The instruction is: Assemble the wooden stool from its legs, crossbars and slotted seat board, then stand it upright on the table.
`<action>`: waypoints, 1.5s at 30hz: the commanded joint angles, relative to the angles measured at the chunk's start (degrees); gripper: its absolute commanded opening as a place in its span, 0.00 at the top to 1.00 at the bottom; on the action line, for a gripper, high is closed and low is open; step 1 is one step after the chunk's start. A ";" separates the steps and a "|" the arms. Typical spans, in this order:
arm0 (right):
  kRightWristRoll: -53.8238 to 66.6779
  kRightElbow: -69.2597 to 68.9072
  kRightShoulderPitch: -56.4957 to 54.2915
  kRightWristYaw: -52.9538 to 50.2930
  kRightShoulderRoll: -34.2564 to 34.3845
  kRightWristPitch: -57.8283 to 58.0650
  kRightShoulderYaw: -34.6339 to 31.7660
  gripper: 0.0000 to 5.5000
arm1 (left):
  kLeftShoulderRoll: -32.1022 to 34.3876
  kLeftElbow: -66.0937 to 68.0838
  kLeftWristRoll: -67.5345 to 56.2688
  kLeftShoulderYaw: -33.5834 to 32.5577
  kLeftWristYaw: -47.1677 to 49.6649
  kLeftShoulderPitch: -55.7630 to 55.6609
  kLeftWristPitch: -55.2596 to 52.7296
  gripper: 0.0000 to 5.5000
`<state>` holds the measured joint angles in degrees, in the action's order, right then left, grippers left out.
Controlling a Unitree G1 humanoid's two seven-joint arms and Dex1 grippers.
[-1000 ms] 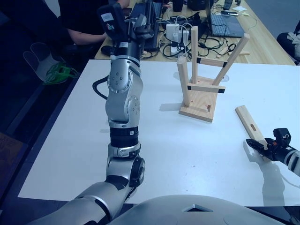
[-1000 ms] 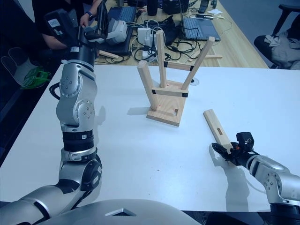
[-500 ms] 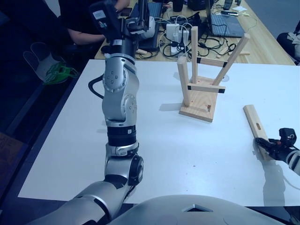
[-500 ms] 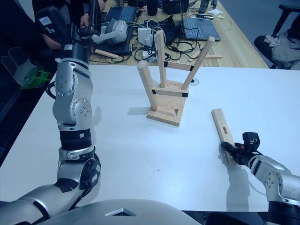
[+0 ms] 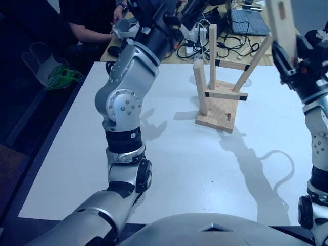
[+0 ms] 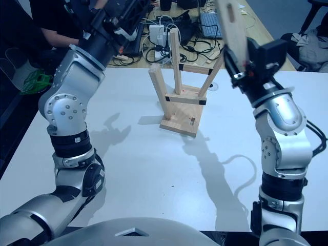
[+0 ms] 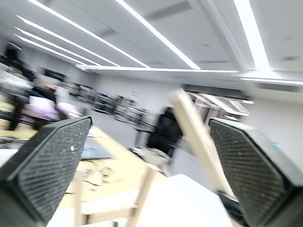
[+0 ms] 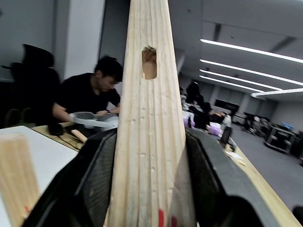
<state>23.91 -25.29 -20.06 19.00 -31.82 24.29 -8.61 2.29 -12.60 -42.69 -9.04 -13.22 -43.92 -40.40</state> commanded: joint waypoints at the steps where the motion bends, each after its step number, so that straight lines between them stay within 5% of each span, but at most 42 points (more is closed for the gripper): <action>1: 3.43 -4.39 -6.94 3.23 1.25 3.28 4.65 0.63 | 0.63 -3.53 -8.81 0.55 -2.56 -0.77 -6.65 0.17; 10: 4.88 -8.21 -9.89 6.05 3.53 5.75 10.33 0.63 | -0.14 -0.79 -6.84 3.06 2.74 -1.10 -7.65 0.17; 33: -2.17 -6.39 -6.43 -0.11 11.93 5.41 12.14 0.63 | -7.84 -2.14 -15.65 0.53 13.56 0.26 -4.86 0.82; 40: -5.10 -4.09 -7.70 -1.31 14.15 4.54 12.82 0.63 | -7.05 -1.23 -13.70 0.49 13.44 -0.37 -2.75 0.82; 45: -7.61 -1.66 -7.18 2.33 9.43 5.25 13.21 0.44 | -3.51 1.51 -11.66 -1.53 11.92 -3.50 -1.08 0.82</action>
<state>18.33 -28.63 -27.13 20.23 -19.84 28.49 5.33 -3.64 -11.97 -55.53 -9.10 -0.56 -44.58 -43.05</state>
